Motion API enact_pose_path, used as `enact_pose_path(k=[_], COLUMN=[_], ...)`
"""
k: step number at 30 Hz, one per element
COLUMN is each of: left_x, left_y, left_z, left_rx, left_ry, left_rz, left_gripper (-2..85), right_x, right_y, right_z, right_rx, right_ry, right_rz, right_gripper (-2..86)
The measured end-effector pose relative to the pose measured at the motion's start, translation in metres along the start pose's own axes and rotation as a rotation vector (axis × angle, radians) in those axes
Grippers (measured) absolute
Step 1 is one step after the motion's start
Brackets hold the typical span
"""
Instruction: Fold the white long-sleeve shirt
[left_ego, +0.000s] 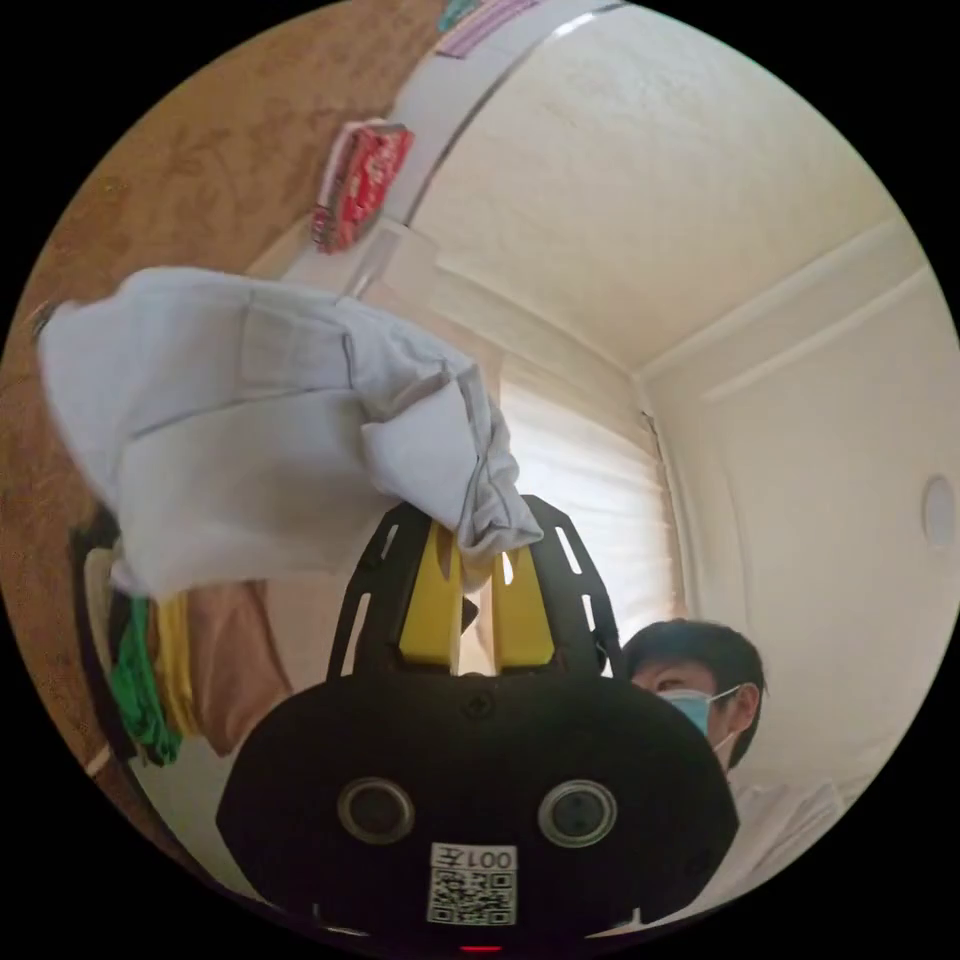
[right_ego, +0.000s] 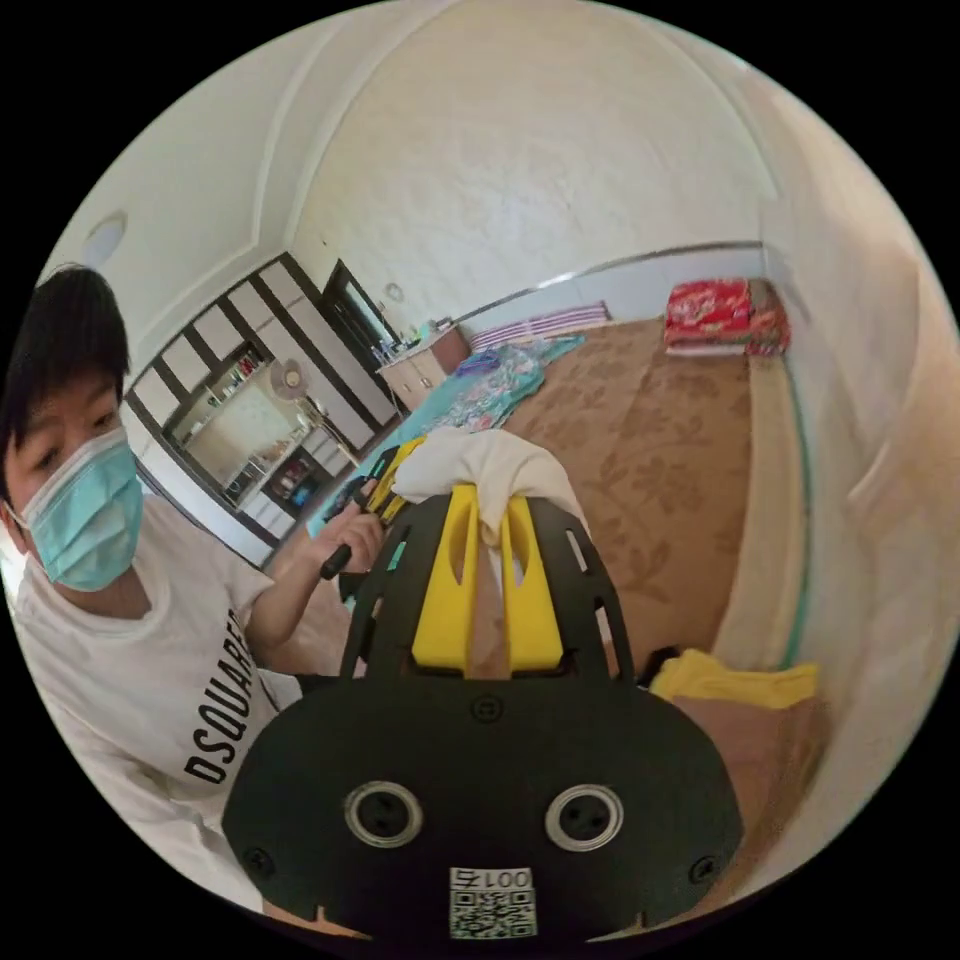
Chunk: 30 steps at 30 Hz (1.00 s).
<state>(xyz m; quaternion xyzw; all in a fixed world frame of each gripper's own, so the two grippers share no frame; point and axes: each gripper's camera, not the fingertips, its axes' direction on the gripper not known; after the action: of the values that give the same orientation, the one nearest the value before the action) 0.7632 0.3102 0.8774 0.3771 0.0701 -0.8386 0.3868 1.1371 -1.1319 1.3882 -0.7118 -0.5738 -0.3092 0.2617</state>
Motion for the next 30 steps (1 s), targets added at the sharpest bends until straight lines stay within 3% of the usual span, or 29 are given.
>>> enact_pose_path(k=[5, 8, 12, 16, 23, 30], left_x=[-0.037, -0.100, -0.211, -0.275, -0.282, -0.306], left_y=[0.034, 0.078, 0.143, 0.198, 0.223, 0.304], left_z=[0.113, 0.163, 0.193, 0.185, 0.223, 0.238], left_rx=[-0.158, -0.279, -0.390, -0.321, -0.307, -0.188], left_ry=[0.022, 0.008, -0.162, -0.298, -0.267, -0.232], left_rz=[0.022, -0.123, -0.348, -0.537, -0.594, -0.841], left_gripper=[-0.4, -0.4, -0.4, -0.5, -0.2, 1.5], right_x=[-0.040, -0.054, -0.035, -0.018, -0.094, -0.111], right_y=[-0.006, 0.025, 0.096, 0.179, 0.196, 0.229], right_z=[-0.090, -0.113, -0.110, -0.078, -0.073, -0.086], right_rx=[-0.179, -0.342, -0.527, -0.733, -0.679, -0.628], right_ry=[0.407, 0.624, 0.739, 0.816, 1.019, 0.911], right_rz=[-0.082, -0.071, 0.085, 0.223, 0.114, 0.353], right_gripper=[1.1, 1.4, 1.7, 2.0, 2.0, 1.6])
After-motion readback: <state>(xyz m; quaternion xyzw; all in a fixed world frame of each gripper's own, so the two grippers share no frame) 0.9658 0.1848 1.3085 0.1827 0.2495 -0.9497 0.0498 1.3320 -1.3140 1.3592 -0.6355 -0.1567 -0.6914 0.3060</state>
